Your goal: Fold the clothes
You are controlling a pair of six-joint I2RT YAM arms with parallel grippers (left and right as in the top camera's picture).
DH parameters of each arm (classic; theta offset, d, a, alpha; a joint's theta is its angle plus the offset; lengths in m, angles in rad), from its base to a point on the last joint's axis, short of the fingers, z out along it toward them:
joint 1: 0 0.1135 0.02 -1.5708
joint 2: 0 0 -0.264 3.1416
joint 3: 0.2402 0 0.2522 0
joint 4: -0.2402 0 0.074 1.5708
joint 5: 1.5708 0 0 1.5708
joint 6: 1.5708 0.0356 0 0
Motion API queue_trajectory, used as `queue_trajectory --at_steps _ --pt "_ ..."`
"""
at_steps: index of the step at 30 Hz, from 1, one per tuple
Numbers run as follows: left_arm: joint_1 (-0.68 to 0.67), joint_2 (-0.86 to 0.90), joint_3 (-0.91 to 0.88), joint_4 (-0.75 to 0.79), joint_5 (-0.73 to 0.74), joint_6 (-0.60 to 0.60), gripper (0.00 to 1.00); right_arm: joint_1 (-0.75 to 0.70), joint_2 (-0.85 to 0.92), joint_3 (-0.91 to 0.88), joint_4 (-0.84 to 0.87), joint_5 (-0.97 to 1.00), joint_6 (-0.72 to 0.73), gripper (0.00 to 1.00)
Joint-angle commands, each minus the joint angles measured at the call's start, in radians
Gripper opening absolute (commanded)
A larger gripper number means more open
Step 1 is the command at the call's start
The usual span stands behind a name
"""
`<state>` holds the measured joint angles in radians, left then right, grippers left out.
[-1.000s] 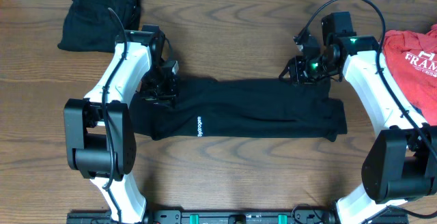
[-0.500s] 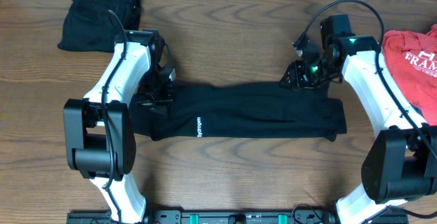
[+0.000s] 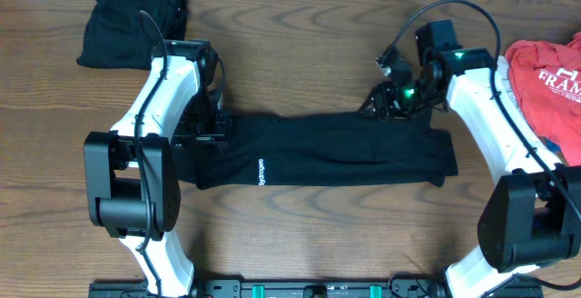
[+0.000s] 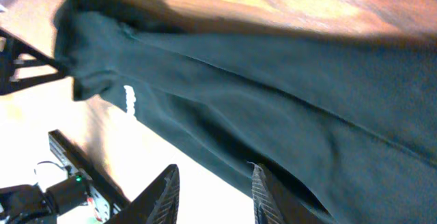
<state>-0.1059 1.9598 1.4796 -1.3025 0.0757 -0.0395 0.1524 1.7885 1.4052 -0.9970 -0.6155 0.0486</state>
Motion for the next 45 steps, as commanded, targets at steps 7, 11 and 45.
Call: queue_trajectory --at_steps 7,11,45 --pt "0.006 -0.061 0.005 0.000 -0.178 -0.217 0.71 0.173 -0.003 0.006 0.224 -0.025 0.167 0.32" --pt "0.006 -0.138 0.005 0.068 -0.144 -0.232 0.71 0.225 0.034 0.005 0.372 -0.002 0.296 0.29" --pt "0.005 -0.053 -0.240 0.467 0.197 -0.218 0.71 0.413 0.338 0.005 0.491 -0.018 0.465 0.17"
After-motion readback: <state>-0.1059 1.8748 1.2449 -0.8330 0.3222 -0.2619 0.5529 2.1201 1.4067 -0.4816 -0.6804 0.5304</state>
